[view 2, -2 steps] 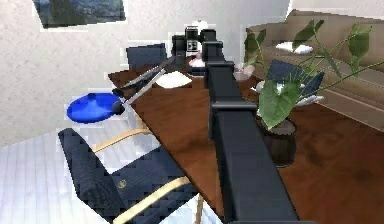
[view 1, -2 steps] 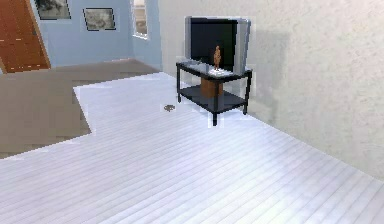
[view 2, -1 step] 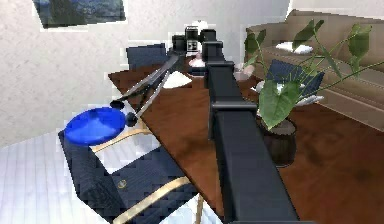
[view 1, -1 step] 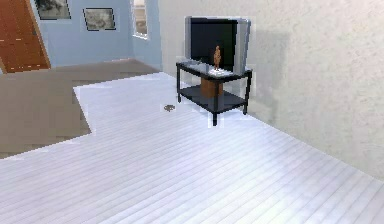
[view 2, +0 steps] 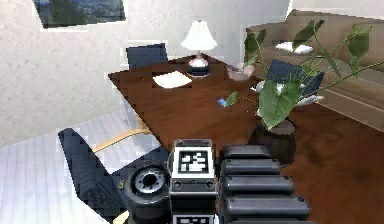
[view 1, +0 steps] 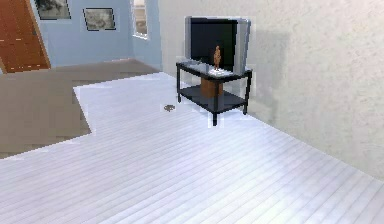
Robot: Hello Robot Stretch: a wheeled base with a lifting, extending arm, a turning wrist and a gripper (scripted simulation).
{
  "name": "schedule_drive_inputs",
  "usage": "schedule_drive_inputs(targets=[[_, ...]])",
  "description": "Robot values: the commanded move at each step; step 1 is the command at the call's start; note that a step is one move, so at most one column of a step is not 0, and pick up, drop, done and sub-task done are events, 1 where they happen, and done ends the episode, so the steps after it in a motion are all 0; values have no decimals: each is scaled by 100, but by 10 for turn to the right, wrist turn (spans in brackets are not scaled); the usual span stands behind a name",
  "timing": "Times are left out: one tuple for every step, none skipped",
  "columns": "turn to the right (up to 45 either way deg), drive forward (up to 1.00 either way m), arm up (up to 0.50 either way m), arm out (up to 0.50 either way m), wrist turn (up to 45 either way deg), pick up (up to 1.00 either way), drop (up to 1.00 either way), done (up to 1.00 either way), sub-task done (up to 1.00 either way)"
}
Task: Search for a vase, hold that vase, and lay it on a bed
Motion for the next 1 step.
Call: schedule_drive_inputs(targets=[[-450,0,0,0,0,0,0,0,0]])
